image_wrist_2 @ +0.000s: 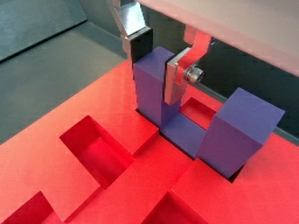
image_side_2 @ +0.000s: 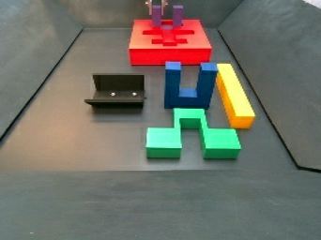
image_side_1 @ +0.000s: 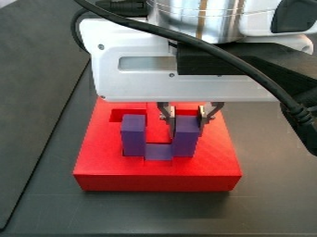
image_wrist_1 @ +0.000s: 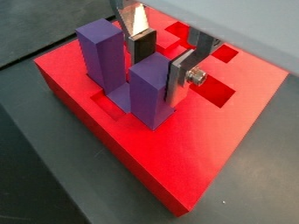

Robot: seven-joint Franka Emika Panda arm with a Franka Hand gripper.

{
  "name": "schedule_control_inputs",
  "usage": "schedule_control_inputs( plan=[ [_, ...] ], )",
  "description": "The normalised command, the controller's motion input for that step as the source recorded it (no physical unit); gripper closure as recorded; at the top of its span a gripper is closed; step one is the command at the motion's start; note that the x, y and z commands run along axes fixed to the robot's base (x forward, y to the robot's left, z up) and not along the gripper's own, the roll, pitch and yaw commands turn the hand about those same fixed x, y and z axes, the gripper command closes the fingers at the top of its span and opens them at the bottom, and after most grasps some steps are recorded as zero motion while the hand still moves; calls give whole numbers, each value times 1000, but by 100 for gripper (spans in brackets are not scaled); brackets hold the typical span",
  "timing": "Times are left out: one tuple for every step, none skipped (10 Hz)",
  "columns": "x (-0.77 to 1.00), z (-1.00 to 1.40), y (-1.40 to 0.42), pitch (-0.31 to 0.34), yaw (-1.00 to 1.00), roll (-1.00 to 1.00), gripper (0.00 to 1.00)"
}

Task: Pick up the purple object. Move up. Place the purple object on the fixture. Regrasp the purple object. Move to above the board. Insert the purple object.
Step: Insert the purple object.

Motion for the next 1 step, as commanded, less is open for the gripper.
schedule_control_inputs(
  plan=[
    [0,0,0,0,0,0,100]
  ],
)
